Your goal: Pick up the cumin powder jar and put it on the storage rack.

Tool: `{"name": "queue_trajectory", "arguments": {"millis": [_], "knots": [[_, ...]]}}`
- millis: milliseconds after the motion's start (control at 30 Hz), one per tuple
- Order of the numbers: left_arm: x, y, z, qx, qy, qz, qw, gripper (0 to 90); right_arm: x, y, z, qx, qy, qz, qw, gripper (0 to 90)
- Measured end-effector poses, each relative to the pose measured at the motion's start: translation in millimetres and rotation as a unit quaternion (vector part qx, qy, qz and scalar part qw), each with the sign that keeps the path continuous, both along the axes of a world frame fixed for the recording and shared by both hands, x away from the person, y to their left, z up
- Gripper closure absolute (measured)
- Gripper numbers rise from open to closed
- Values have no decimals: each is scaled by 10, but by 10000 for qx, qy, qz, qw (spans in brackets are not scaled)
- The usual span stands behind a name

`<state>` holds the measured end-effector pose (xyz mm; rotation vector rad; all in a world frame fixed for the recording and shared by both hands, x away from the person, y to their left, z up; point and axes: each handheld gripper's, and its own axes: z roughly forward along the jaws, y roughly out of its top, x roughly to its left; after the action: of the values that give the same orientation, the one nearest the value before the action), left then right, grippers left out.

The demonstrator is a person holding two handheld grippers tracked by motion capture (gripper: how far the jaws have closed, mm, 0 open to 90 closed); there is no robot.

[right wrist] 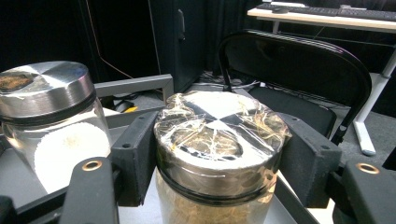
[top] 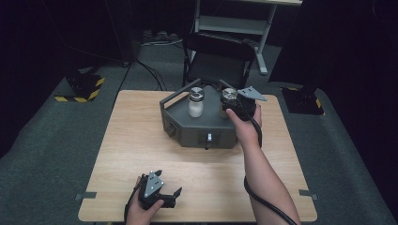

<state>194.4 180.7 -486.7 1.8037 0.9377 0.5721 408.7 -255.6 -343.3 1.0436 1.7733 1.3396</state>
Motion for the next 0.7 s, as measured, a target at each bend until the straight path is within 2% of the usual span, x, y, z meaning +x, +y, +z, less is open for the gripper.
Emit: {"name": "queue_trajectory", "arguments": {"millis": [300,333,400,700], "knots": [[2,2,0,-4,4,-5,10000,7,-4,8,9,-8,-4,28,10000,286],[1,1,0,-1,0,-3,10000,8,-4,7,15,6,-3,26,10000,232],[0,0,0,1,-1,-2,10000,8,-8,1,11,30,-31,45,10000,195],[-1,-1,0,4,-3,1,10000,8,-26,1,15,37,-54,15,10000,113]]}}
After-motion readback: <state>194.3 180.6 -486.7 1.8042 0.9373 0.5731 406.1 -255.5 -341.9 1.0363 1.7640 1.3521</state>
